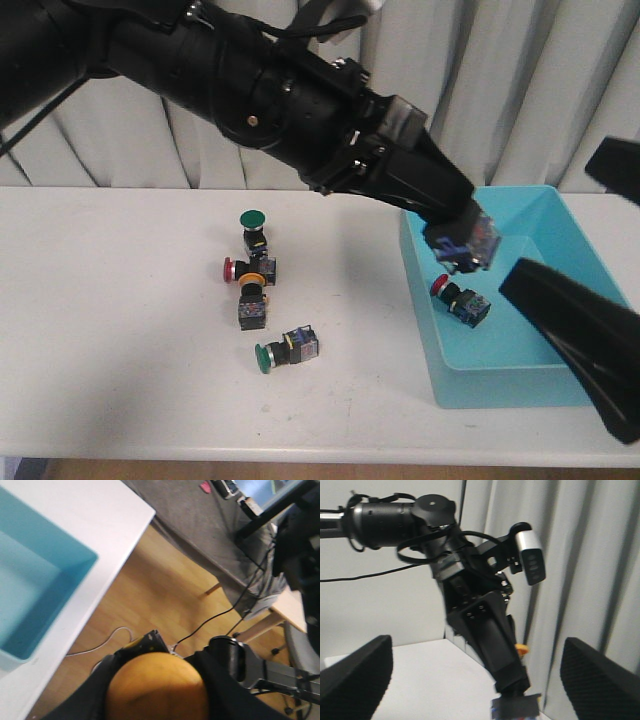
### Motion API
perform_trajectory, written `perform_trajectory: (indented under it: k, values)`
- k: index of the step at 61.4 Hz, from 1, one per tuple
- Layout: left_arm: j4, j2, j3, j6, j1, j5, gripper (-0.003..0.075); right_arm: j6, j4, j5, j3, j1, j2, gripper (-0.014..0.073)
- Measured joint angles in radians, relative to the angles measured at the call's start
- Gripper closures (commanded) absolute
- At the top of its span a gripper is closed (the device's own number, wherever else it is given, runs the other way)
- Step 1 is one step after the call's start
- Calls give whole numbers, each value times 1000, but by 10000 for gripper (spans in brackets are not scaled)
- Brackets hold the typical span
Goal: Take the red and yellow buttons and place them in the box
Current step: 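Carry the yellow button with the left gripper over the box toward the right gripper, then grasp the yellow button with the right gripper and release the left gripper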
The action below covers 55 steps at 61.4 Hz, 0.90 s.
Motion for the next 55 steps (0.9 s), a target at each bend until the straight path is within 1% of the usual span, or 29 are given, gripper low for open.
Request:
perform_trajectory:
  k: [10,17,30,39,46,52,55]
  values:
    - [-47,0,0,6,-25,0,727,69,-94,23,-37,0,46,-123]
    - [-82,0,0,7,-25,0,727,89,-137,30,-36,0,69,-120]
    - [-141,0,0,12,-25,0,727,97,-170,42,-37,0,97,-110]
    - [-190,0,0,39,-25,0,727,98,-193,42,-37,0,123,-98]
    - [-207,0,0,54,-25,0,727,98,-195,42,-37,0,130,-64]
    - [-207,0,0,59,-25,0,727,98,-190,43,-37,0,130,1]
    - [-207,0,0,59,-25,0,727,98,-186,43,-37,0,130,52]
